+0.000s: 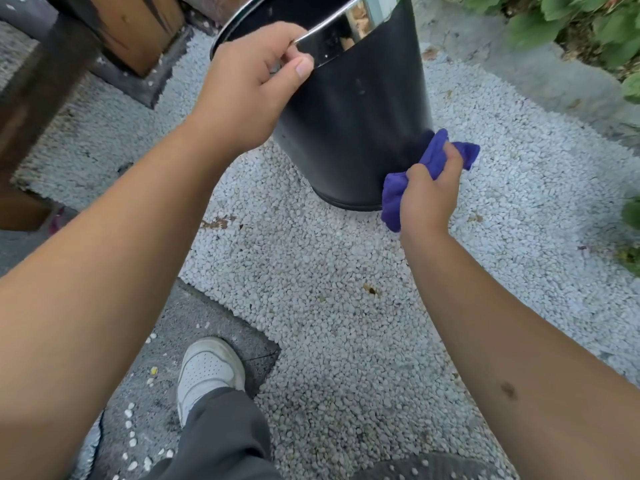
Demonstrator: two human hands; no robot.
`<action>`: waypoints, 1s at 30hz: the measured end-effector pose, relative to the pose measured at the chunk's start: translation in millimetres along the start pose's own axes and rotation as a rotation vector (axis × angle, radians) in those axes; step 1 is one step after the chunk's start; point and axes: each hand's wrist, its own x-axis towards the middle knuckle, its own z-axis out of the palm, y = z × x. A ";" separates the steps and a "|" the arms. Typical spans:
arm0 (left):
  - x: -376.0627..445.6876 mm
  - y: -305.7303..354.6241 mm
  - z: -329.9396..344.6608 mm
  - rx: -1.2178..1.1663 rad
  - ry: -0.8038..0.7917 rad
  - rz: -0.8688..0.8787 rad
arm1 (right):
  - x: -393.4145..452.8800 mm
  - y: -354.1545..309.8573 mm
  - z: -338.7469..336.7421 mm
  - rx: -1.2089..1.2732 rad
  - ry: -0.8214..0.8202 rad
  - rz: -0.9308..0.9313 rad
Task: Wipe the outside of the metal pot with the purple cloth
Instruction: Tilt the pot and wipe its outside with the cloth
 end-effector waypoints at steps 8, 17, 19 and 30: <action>0.7 13.3 7.2 -0.035 -0.003 -0.044 | -12.1 -19.2 7.3 -0.022 -0.042 -0.180; -2.9 21.9 6.6 0.036 -0.117 0.014 | -27.7 -35.7 20.7 -0.060 -0.089 -0.435; -5.8 22.2 6.0 -0.008 -0.156 0.001 | -31.2 -40.6 23.4 -0.082 -0.086 -0.512; -7.4 28.5 6.6 -0.414 -0.303 -0.046 | -35.3 -48.1 23.2 -0.271 -0.164 -0.937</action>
